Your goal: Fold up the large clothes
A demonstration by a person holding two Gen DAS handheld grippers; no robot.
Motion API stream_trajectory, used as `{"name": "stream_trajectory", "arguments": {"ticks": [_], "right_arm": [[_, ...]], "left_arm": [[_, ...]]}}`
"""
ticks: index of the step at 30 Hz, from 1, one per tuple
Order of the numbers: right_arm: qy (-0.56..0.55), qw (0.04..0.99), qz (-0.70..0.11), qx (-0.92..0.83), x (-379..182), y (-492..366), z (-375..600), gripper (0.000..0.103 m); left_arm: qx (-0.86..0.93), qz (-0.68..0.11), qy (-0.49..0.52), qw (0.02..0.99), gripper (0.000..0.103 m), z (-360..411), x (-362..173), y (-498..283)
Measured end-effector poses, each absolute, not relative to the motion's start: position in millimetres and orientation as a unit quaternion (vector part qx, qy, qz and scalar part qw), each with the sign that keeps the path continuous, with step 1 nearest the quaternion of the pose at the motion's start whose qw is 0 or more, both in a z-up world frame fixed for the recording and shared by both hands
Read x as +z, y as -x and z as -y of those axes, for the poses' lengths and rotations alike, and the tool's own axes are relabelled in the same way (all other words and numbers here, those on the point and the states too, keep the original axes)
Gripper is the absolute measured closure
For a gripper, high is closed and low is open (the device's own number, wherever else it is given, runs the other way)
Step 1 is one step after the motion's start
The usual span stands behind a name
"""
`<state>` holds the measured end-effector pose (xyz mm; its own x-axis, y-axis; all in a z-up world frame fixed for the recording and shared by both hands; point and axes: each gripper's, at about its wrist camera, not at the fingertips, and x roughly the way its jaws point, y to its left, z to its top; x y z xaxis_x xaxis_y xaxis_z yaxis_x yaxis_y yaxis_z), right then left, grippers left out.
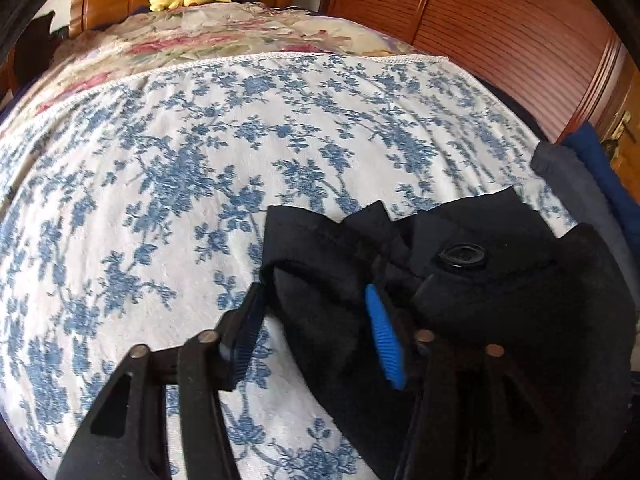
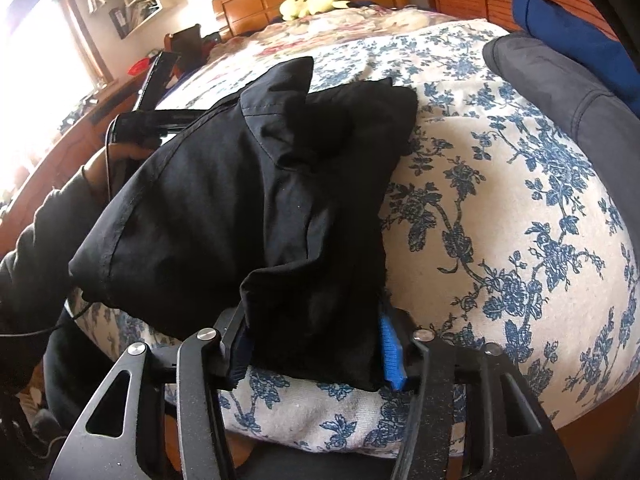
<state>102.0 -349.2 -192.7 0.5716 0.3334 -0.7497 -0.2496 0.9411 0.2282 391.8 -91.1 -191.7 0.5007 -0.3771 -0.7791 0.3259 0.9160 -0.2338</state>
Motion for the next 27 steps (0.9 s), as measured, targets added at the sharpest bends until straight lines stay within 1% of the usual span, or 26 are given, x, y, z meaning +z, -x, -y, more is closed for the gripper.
{"name": "stream_trajectory", "arguments": {"ticks": [1, 2, 3, 4, 6, 9, 14, 18, 23, 27], "right_arm": [[-0.050, 0.884, -0.432, 0.171, -192.5, -102.1, 348.8, 0.065], [-0.053, 0.883, -0.432, 0.179, -192.1, -102.1, 348.3, 0.070], [-0.056, 0.883, -0.428, 0.186, -191.0, -101.4, 347.4, 0.076], [-0.056, 0.883, -0.425, 0.190, -190.2, -100.6, 346.0, 0.080], [-0.048, 0.889, -0.415, 0.189, -186.7, -98.6, 343.4, 0.084], [-0.053, 0.898, -0.394, 0.188, -177.4, -95.4, 346.8, 0.088], [-0.064, 0.905, -0.378, 0.182, -161.1, -98.1, 360.6, 0.090], [-0.061, 0.913, -0.364, 0.175, -144.0, -97.4, 368.6, 0.090], [-0.049, 0.916, -0.358, 0.175, -135.6, -92.9, 367.4, 0.090], [-0.044, 0.917, -0.355, 0.176, -133.7, -90.0, 365.3, 0.090]], "left_arm": [[-0.204, -0.457, 0.029, 0.865, 0.069, 91.5, -191.0, -391.5], [-0.207, -0.458, 0.025, 0.864, 0.072, 93.8, -188.8, -389.6], [-0.206, -0.457, 0.017, 0.865, 0.079, 95.5, -186.8, -388.3], [-0.203, -0.453, 0.007, 0.868, 0.086, 97.6, -183.3, -385.4], [-0.197, -0.444, -0.006, 0.874, 0.090, 98.5, -173.8, -378.3], [-0.192, -0.422, -0.008, 0.886, 0.091, 91.6, -154.2, -364.1], [-0.194, -0.393, -0.014, 0.899, 0.092, 78.2, -123.8, -324.7], [-0.187, -0.372, -0.033, 0.908, 0.092, 75.4, -111.2, -292.5], [-0.175, -0.348, -0.056, 0.919, 0.092, 72.1, -100.4, -252.3], [-0.175, -0.343, -0.047, 0.922, 0.092, 66.6, -94.0, -233.4]]}}
